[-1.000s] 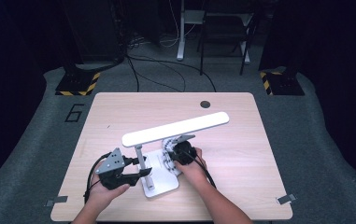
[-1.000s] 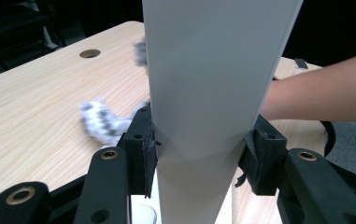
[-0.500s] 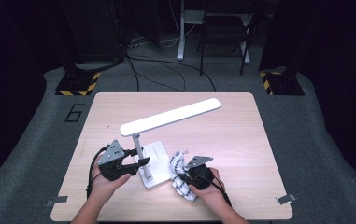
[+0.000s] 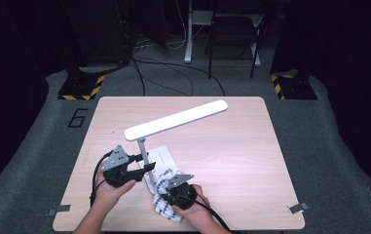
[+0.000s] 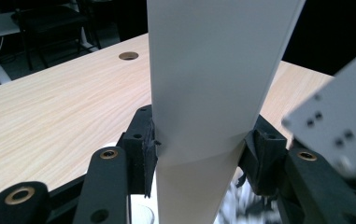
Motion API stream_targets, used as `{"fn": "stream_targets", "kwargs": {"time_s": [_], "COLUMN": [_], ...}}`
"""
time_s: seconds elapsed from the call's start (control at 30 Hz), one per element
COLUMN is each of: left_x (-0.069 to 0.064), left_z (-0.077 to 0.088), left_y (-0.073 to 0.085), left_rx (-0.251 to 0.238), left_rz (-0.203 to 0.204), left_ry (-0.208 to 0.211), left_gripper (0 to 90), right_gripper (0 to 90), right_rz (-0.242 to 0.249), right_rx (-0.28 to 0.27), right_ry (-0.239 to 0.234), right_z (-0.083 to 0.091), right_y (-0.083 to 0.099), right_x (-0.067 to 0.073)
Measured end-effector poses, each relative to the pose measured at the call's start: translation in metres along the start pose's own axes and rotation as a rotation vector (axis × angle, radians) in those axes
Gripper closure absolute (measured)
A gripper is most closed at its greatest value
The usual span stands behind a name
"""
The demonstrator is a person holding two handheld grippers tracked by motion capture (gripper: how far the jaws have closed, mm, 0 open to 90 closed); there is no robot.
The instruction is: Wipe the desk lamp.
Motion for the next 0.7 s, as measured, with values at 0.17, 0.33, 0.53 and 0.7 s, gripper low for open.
{"fn": "stream_targets", "kwargs": {"time_s": [0.17, 0.33, 0.53, 0.7], "left_x": [0.001, 0.002, 0.001, -0.001], "left_z": [0.001, 0.002, 0.004, 0.003], "left_y": [0.001, 0.002, 0.002, 0.002], "left_rx": [0.002, 0.003, 0.016, 0.014], "left_rz": [-0.003, 0.0, -0.001, 0.004], "left_ry": [0.008, 0.013, 0.019, 0.015], "left_gripper": [52.9, 52.7, 52.6, 52.5], "right_gripper": [79.2, 79.5, 79.4, 79.2], "right_rz": [0.043, -0.032, -0.133, -0.166], "right_rx": [0.0, -0.016, -0.02, -0.047], "right_ry": [-0.03, 0.011, 0.089, 0.121], "right_z": [-0.006, 0.003, 0.021, 0.023], "right_y": [-0.004, 0.005, 0.021, 0.024], "right_x": [0.011, -0.009, -0.054, -0.061]}}
Point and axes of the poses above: each handheld gripper's, and its own axes: z roughly backward along the jaws, y roughly out of its underside, x roughly to its left, the point moved 8 cm from there along -z, roughly forward along the jaws, and after that the axes turned 11 degrees about x, right-handed, at the moved point
